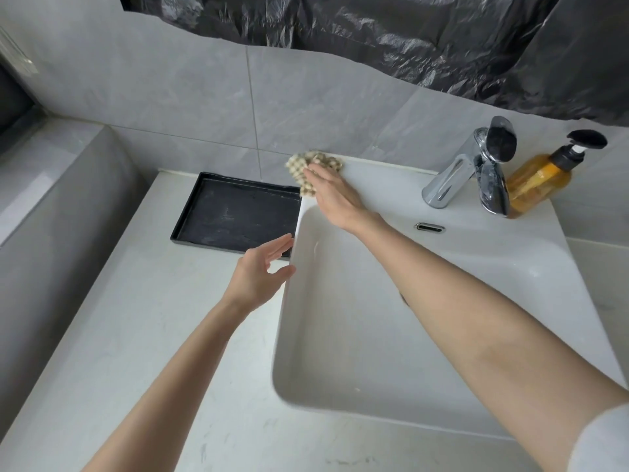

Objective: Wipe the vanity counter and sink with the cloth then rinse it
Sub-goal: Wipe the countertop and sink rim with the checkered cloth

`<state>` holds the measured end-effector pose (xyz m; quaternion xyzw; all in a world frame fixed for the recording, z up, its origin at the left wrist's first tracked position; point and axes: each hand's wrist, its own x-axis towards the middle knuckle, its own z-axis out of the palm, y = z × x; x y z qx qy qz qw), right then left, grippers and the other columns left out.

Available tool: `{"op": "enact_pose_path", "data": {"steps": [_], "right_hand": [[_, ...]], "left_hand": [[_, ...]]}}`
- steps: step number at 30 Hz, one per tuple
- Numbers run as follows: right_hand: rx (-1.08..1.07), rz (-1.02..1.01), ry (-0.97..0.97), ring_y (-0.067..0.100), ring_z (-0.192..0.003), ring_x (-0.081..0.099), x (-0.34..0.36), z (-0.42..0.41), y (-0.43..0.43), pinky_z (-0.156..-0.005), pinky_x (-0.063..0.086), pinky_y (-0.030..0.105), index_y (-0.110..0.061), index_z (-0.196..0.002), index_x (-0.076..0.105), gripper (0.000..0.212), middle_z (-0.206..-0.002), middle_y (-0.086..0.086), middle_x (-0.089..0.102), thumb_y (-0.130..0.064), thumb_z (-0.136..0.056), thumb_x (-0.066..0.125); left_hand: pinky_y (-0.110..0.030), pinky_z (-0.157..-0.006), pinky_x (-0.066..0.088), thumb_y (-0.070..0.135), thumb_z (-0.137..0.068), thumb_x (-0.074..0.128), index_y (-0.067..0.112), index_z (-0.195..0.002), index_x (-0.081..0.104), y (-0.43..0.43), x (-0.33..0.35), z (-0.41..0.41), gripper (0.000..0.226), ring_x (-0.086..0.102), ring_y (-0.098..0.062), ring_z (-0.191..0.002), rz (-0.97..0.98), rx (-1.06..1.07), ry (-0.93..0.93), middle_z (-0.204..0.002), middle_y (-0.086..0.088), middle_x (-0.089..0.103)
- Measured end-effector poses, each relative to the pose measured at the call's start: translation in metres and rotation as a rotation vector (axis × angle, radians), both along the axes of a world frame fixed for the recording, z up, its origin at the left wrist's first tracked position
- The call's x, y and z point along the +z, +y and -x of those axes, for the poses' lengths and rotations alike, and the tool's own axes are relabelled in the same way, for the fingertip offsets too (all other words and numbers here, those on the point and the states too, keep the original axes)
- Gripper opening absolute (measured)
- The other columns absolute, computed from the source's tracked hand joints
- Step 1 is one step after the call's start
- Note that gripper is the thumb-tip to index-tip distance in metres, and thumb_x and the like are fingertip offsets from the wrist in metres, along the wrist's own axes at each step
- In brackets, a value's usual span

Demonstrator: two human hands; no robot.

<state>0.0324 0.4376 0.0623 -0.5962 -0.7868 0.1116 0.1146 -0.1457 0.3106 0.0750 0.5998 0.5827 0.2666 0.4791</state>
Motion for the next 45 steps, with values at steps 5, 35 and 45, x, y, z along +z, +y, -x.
{"op": "enact_pose_path", "data": {"steps": [5,35,45], "right_hand": [[0.156,-0.01,0.081,0.03,-0.142,0.025,-0.008,0.016,-0.062,-0.118,0.02,0.037,-0.002,-0.144,0.035,0.053,-0.153,0.015,0.031,0.009,-0.092,0.033],[0.231,0.089,-0.124,0.029,-0.148,0.0,0.017,0.017,-0.113,-0.116,0.024,0.04,-0.01,-0.152,0.007,0.066,-0.161,0.004,-0.002,0.006,-0.094,0.031],[-0.035,0.036,-0.257,0.034,-0.147,-0.002,0.024,-0.03,-0.081,-0.117,-0.004,0.036,-0.001,-0.15,0.001,0.055,-0.16,0.015,-0.002,-0.004,-0.1,0.024]], "left_hand": [[-0.012,-0.083,0.041,0.01,-0.091,0.055,0.019,-0.133,0.051,-0.015,0.013,0.028,0.042,0.059,-0.01,-0.108,-0.052,0.123,0.044,-0.12,0.007,0.063],[-0.024,-0.095,0.037,0.014,-0.095,0.043,0.017,-0.14,0.043,-0.048,0.024,0.023,0.045,0.052,-0.016,-0.121,-0.014,0.153,0.152,-0.139,-0.002,0.051],[-0.029,-0.113,0.019,0.015,-0.097,0.041,0.012,-0.149,0.018,-0.016,0.011,-0.042,0.058,0.012,-0.018,-0.146,-0.179,-0.139,0.47,-0.159,-0.001,0.011]]}}
